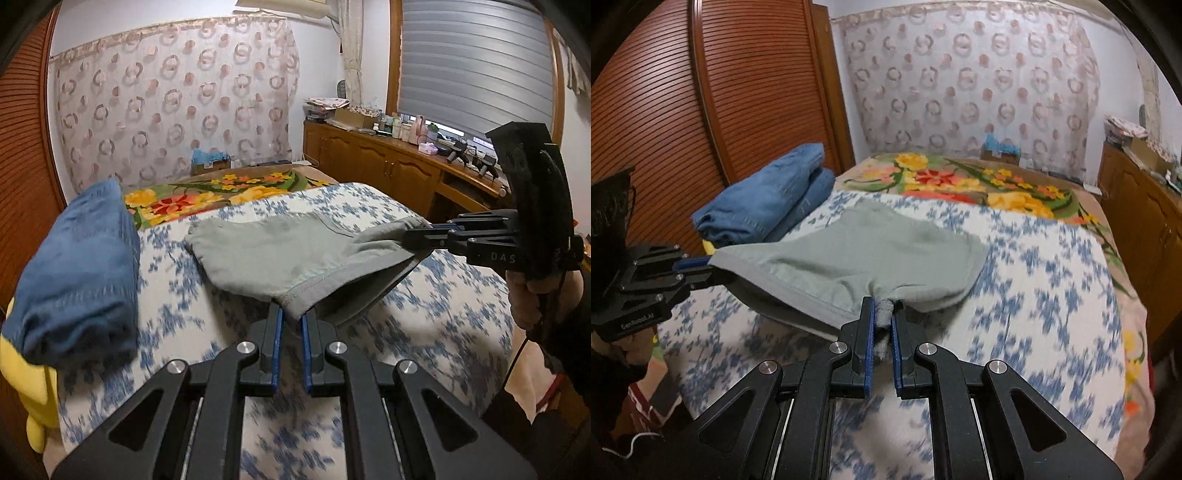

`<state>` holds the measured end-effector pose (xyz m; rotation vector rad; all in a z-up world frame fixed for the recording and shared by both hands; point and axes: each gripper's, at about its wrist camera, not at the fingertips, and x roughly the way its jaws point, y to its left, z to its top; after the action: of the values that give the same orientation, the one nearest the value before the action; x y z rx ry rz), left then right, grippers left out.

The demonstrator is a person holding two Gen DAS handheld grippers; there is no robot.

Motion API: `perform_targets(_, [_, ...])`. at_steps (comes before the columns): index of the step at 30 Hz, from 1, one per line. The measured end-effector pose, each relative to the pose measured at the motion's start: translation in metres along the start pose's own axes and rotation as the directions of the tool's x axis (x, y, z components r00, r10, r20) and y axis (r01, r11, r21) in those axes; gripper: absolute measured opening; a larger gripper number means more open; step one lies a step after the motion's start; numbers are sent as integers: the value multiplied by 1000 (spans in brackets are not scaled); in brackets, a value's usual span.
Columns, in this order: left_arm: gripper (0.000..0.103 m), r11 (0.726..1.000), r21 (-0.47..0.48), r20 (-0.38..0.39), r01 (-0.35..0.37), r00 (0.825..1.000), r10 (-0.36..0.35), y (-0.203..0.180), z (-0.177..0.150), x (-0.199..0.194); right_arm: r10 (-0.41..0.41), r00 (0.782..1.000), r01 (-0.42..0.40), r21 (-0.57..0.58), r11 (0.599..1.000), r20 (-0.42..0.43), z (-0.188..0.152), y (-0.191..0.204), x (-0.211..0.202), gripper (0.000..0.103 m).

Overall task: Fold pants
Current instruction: 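Lift the held hem with both grippers and carry it over the garment, then lower the held hem onto the garment's opposite end with both grippers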

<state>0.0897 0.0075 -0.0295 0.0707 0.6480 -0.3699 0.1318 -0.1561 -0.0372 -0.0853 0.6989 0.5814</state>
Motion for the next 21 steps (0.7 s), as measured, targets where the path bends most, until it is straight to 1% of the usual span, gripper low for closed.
perform_targets(3, [6,1000,-10,-2,2,1000,-2,-6,-13,-9,6,1000,-6,19,1000,-7,-15,6,-7,5])
perform_targets(5, [6,1000,-24,-8,13,1000,-13,-8,-20,-13,27,1000,-26,39,999,-12,-22,8,-13,5])
perform_targets(12, [6,999,-36,-29,17,999,-19,-17,-41,-21,37,999,-36,50,998,-25,-48,17,-22,5])
perform_targets(21, [6,997,-68,-84,26,996,-32,-19,-65,-10,14,998,-12,36,999,-56,-79,28,-16,5])
